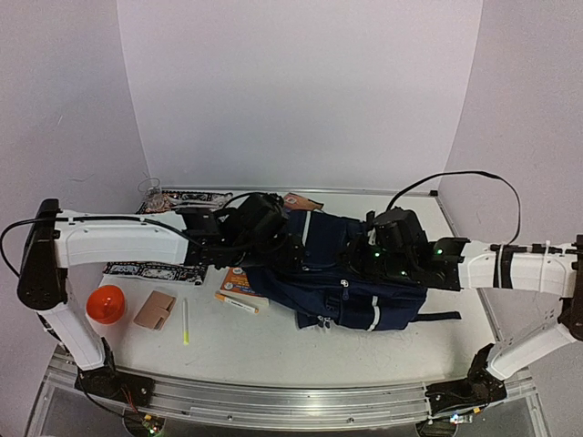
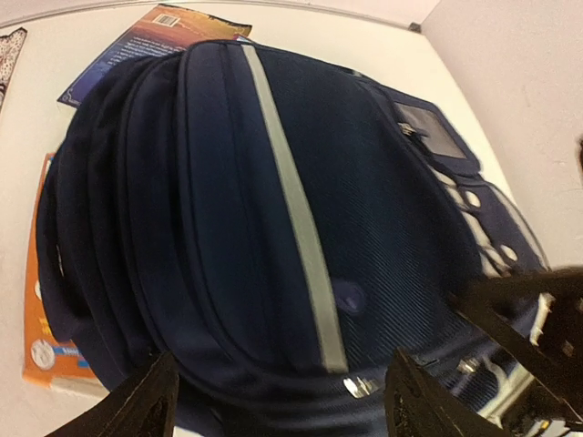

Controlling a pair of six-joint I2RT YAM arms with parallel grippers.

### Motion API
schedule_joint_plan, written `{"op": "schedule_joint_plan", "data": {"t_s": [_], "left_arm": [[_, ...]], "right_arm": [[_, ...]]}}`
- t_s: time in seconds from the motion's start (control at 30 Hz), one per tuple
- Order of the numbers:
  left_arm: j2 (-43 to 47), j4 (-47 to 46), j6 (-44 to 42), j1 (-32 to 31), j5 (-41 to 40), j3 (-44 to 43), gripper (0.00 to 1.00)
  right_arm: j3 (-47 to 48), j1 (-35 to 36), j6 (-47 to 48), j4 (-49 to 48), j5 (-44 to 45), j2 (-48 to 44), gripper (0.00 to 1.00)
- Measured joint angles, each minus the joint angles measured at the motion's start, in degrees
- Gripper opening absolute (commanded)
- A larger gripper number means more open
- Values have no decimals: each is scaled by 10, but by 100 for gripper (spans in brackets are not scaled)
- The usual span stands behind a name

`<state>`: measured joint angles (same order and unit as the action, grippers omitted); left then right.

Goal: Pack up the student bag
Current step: Pick up the upper front pocket of the student bag.

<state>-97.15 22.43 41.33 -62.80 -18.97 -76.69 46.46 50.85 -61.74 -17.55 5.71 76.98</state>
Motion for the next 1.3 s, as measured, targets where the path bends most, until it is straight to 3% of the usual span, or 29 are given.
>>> {"op": "schedule_joint_plan", "data": {"t_s": [0.17,0.4,0.53,0.87,1.3], "left_arm": [[27,-1,53,-44,-23,23,70],[-15,-13,86,-59,-33,15,56],[-40,-15,94,-59,-50,5,57],[-67,-14,97,-63,-53,-19,73],[-103,6,77,-84,-139,-46,69]], "right_arm": [[15,3,1,-8,1,19,0],[23,11,0,-11,4,34,0],[23,16,0,-13,10,38,0],[25,17,0,-12,22,42,0],[29,17,-1,-4,31,46,0]]}}
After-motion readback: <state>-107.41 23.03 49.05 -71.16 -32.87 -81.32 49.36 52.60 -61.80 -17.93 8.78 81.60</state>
